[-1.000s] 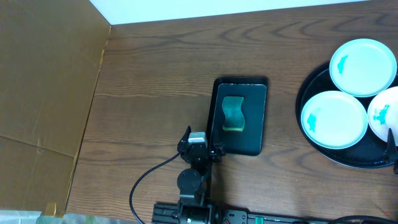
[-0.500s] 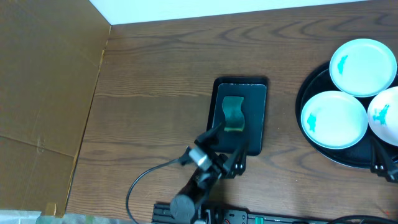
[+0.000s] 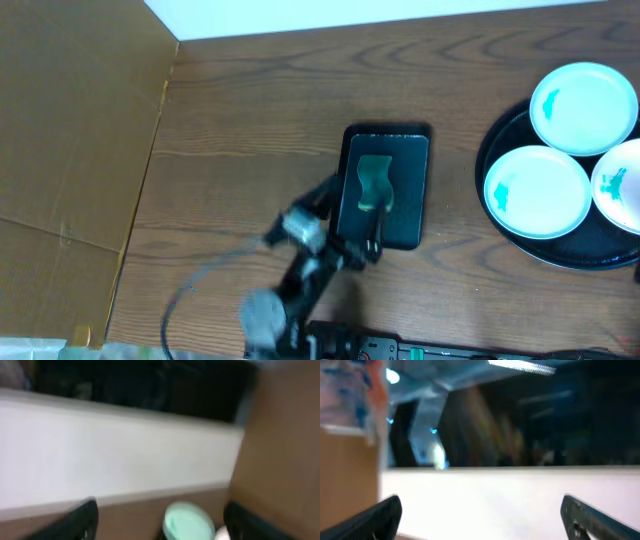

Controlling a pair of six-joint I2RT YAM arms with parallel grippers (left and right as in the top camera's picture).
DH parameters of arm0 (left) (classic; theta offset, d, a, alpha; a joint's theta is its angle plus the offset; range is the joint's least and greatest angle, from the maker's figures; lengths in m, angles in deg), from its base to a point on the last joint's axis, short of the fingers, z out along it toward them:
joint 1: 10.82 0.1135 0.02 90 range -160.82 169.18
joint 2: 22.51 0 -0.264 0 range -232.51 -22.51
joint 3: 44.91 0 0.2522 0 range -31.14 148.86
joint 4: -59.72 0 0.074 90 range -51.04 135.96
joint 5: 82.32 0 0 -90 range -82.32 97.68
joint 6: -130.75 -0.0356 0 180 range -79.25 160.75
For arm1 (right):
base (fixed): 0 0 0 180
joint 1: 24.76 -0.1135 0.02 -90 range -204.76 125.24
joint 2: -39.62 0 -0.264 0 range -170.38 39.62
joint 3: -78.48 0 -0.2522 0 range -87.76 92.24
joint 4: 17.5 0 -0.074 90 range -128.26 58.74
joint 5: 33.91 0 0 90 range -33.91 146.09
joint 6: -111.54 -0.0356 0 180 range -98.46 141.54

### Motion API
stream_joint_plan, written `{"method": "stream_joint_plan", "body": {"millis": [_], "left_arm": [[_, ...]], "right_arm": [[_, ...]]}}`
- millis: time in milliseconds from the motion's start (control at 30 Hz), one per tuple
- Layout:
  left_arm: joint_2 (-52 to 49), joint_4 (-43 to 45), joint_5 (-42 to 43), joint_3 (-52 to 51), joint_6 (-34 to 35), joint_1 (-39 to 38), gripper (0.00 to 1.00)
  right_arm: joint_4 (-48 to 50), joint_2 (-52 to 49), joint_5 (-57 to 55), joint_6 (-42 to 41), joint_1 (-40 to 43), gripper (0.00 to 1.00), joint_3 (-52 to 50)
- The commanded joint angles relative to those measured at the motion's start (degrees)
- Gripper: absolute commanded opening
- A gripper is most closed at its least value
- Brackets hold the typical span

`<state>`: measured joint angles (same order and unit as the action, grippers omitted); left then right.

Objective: Clean dirty plates on tray and stack at the side
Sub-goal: 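Lower the left gripper onto the sponge and grasp it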

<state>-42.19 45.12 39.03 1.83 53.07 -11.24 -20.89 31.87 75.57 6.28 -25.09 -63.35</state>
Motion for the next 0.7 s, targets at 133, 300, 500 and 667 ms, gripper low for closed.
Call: {"method": "stream_joint_plan", "body": {"millis": [133,300,500,667], "left_arm": [[-29.5,-37.0,-5.0,32.0,-11.4,0.2,0.80],[-42.8,-47.7,-5.1,40.9,-11.3,0.3,0.80],[-51.9,-51.1,-19.5,41.1,4.5,0.2,0.81],[-59.2,-51.2,-24.8,41.1,6.1,0.0,0.80]], "right_arm": [[-35.5,-24.8,-4.8,11.2,-0.5,0.99,31.7],[-49.9,-41.0,16.2,12.4,-0.5,0.99,46.7],[-46.5,-50.6,31.3,10.6,-0.5,0.99,48.7],[-49.1,-56.0,16.0,1.2,-1.9,0.98,48.7]]}}
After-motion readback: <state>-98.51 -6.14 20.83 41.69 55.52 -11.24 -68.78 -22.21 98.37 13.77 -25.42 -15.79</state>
